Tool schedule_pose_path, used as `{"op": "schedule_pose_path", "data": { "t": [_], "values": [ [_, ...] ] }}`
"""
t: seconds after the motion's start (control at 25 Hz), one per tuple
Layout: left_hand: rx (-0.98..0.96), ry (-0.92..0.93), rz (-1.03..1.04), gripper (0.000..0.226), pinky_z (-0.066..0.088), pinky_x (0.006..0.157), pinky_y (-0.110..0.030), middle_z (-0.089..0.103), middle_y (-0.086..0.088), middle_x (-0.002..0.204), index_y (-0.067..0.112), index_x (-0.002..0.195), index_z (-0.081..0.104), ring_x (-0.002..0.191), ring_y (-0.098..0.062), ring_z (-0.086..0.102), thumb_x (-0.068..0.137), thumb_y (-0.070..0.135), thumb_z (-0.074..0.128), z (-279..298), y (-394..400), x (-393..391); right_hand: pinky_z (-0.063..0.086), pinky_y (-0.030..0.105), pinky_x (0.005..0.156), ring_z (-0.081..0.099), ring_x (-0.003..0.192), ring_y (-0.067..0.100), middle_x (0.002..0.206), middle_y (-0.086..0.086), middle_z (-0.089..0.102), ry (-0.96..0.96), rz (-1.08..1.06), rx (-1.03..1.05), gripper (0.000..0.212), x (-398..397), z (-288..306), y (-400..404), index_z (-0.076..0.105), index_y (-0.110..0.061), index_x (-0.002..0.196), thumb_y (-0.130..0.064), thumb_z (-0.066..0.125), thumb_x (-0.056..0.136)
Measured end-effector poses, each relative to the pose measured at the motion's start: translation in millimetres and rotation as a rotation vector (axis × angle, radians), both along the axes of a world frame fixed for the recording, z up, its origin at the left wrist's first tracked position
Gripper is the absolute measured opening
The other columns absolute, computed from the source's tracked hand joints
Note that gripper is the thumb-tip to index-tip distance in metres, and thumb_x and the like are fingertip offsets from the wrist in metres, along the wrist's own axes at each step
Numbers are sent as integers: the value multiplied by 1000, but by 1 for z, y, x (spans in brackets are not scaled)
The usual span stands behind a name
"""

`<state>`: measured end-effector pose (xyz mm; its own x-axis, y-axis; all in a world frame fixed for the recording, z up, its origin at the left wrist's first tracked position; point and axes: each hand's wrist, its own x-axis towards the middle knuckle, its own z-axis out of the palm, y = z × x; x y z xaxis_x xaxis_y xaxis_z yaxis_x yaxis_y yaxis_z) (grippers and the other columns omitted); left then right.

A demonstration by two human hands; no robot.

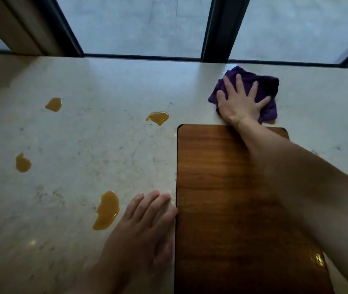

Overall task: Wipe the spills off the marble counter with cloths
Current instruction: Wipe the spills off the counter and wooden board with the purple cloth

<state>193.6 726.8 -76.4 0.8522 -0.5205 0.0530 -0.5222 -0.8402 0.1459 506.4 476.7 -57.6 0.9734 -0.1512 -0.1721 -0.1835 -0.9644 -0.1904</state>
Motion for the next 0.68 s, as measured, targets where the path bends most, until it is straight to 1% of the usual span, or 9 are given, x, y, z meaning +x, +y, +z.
{"op": "schedule_pose_path", "data": {
  "t": [0.08, 0.16, 0.24, 0.32, 0.44, 0.52, 0.56, 0.6, 0.68],
  "values": [
    [5, -41, -18, 60, 33, 110, -53, 52, -13, 147, 20, 138, 52, 139, -33, 44, 86, 50, 51, -6, 1, 1, -7, 75, 109, -11, 150, 35, 166, -12, -5, 15, 81, -9, 56, 43, 2, 9, 7, -48, 153, -58, 15, 98],
    [-22, -20, 7, 59, 33, 112, -52, 51, -12, 149, 22, 139, 51, 140, -32, 44, 86, 48, 52, -6, 0, 3, -7, 74, 109, -11, 151, 34, 166, -13, -4, 21, 174, -2, 55, 70, 4, 26, 7, -50, 152, -57, 16, 99],
    [-33, 9, 40, 62, 30, 115, -52, 47, -10, 152, 22, 141, 49, 143, -31, 40, 85, 49, 53, -4, -1, 2, -8, 73, 110, -10, 151, 32, 166, -14, -2, 24, 272, -2, 53, 78, 3, 43, 8, -53, 151, -57, 16, 98],
    [-7, 42, 50, 65, 28, 117, -53, 44, -10, 153, 20, 142, 47, 144, -31, 37, 84, 49, 55, -2, 0, 1, -6, 71, 112, -8, 151, 31, 165, -16, -2, 17, 383, -28, 52, 67, 2, 53, 7, -57, 149, -58, 16, 97],
    [-26, 59, 39, 59, 27, 118, -52, 45, -12, 149, 14, 137, 48, 142, -32, 37, 89, 48, 51, 5, 3, 6, -4, 68, 114, -5, 152, 29, 165, -18, 0, -3, 545, -46, 52, 17, 4, 54, 8, -61, 147, -61, 14, 96],
    [-51, 88, 51, 53, 26, 119, -50, 46, -12, 144, 12, 128, 52, 140, -32, 38, 90, 48, 50, 9, 2, 6, -5, 66, 115, -5, 152, 27, 165, -19, 1, 0, 619, -21, 51, -41, 3, 50, 8, -62, 146, -62, 14, 96],
    [-57, 93, 58, 50, 28, 118, -50, 46, -12, 141, 11, 123, 53, 137, -32, 40, 89, 47, 52, 11, 1, 5, -5, 65, 115, -5, 152, 26, 164, -19, 1, -9, 632, -12, 50, -76, 3, 46, 8, -62, 146, -62, 14, 96],
    [-69, 86, 67, 46, 32, 115, -50, 47, -13, 136, 9, 119, 53, 132, -32, 43, 89, 44, 54, 13, 0, 6, -4, 65, 115, -5, 152, 25, 164, -20, 1, -15, 637, -12, 50, -108, -1, 42, 7, -62, 146, -62, 14, 97],
    [-107, 49, 67, 39, 41, 106, -47, 49, -14, 125, 6, 110, 51, 115, -31, 48, 89, 38, 56, 14, -2, 3, 1, 64, 116, 0, 152, 27, 164, -19, 4, -41, 637, -36, 50, -185, -4, 28, 7, -60, 147, -60, 13, 98]
  ]
}}
